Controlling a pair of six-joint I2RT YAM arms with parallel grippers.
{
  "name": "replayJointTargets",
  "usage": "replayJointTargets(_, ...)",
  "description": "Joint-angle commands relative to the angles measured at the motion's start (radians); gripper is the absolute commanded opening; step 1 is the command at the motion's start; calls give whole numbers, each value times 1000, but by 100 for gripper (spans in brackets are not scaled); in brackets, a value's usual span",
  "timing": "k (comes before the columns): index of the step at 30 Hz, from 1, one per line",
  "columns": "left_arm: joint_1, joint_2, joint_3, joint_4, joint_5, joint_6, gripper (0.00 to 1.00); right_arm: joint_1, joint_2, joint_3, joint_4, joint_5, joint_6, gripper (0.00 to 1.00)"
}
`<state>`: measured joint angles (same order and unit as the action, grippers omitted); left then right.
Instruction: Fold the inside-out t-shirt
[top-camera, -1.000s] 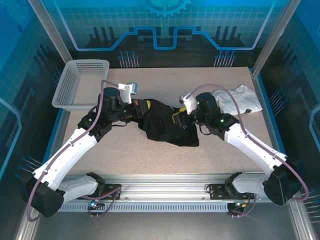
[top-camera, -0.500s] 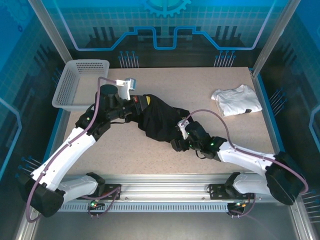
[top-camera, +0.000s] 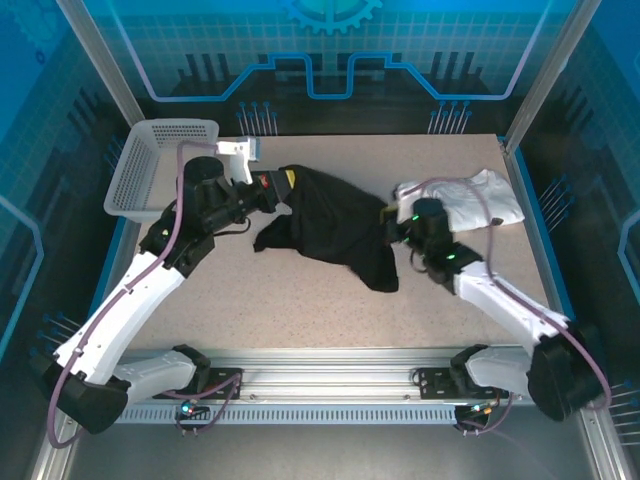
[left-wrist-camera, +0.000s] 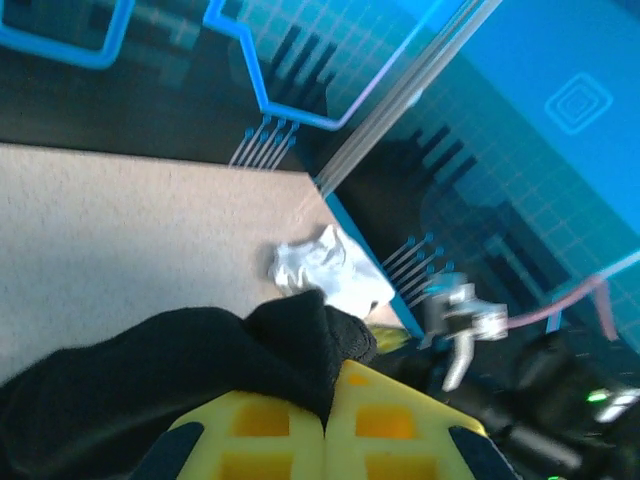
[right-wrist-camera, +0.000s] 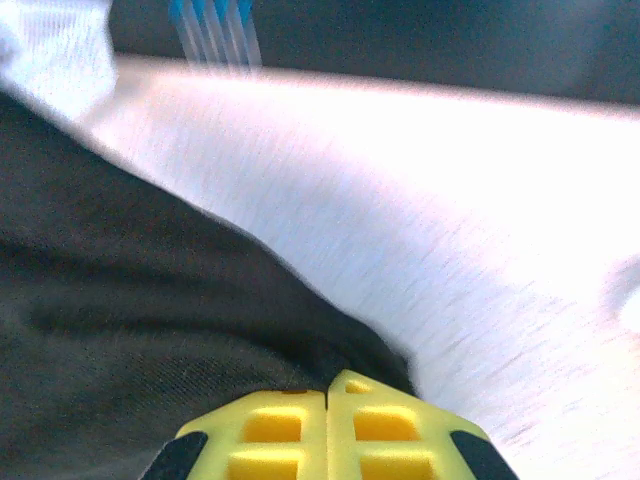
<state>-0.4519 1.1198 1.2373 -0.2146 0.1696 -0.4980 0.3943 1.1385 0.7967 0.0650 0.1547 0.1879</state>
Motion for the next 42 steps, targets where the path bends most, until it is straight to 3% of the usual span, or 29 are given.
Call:
replayJointTargets(1, -6, -20, 87, 100, -74, 9, 0, -80, -74, 170, -67, -19, -92, 0)
replayJointTargets(7, -5, -31, 95, 107, -173, 65, 0, -115, 29, 484, -267, -62, -218, 0)
replayJointTargets(10, -2, -53, 22, 107, -245, 104, 0, -115, 83, 491, -327, -103, -192, 0)
replayJointTargets(13, -2, -63, -40, 108, -228, 128, 0, -105, 123, 411, -370, -127, -144, 1)
replayJointTargets(16, -2, -73, -97, 106, -171, 143, 0, -73, 112, 281, -376, -98, -119, 12)
replayJointTargets(19, -2, -86, -159, 117, -62, 144, 0, -36, 61, 166, -368, -39, -117, 30)
replayJointTargets(24, -4, -104, -242, 149, 47, 138, 0, 179, -26, 8, -124, -173, -314, 52)
replayJointTargets(31, -4, -130, -263, 140, 56, 149, 0, 282, 151, 75, 44, -265, -315, 65)
replayJointTargets(35, -4, -130, -262, 136, 59, 151, 0, 296, 269, 167, 72, -212, -314, 65)
replayJointTargets(42, -4, -130, -268, 132, 47, 157, 0, 294, 344, 232, 91, -163, -327, 55)
